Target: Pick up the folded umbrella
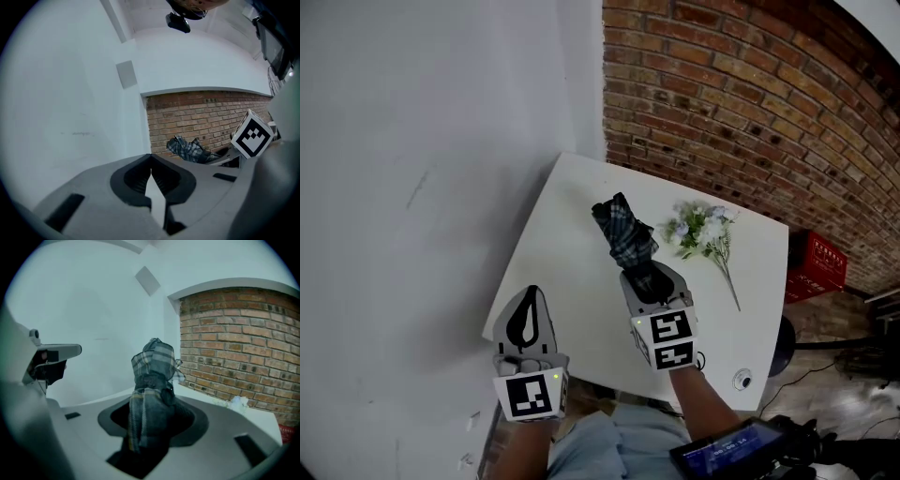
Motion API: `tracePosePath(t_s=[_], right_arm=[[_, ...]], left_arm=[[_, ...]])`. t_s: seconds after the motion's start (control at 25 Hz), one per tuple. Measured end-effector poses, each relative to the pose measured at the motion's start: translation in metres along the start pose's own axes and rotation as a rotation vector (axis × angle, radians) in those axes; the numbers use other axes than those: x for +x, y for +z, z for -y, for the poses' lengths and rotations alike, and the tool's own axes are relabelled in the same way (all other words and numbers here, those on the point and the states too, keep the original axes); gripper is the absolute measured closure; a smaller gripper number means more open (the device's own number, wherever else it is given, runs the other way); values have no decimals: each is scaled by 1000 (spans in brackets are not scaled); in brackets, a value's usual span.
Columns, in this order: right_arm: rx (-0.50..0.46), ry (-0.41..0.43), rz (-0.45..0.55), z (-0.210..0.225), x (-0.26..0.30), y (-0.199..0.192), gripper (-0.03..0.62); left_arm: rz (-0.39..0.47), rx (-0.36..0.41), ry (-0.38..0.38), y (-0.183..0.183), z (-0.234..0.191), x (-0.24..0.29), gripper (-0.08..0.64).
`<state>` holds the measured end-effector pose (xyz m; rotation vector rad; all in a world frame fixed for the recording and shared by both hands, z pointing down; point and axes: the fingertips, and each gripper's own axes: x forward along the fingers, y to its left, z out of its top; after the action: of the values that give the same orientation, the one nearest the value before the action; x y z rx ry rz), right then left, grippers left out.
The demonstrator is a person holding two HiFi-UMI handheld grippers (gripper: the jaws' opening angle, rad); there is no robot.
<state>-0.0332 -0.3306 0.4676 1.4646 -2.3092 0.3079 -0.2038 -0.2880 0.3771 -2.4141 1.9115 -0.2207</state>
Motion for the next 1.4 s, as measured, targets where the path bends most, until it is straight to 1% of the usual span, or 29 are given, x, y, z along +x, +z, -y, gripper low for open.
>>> tracePosePath(t_s=[0.24, 0.56, 1.08, 1.4], right_arm=[[-10, -20, 62, -6, -24, 19, 402], [-26, -40, 149, -18, -57, 47, 402], [-49, -56, 269, -37, -99, 83, 402], [-75, -74, 390, -36, -138, 110, 400]], left_arm=[[39, -10, -11, 12, 2, -13, 552], [85, -5, -13, 29, -1, -32, 552], [133, 8, -8, 55, -6, -55, 552], [199, 19, 5, 85, -4, -70, 552]])
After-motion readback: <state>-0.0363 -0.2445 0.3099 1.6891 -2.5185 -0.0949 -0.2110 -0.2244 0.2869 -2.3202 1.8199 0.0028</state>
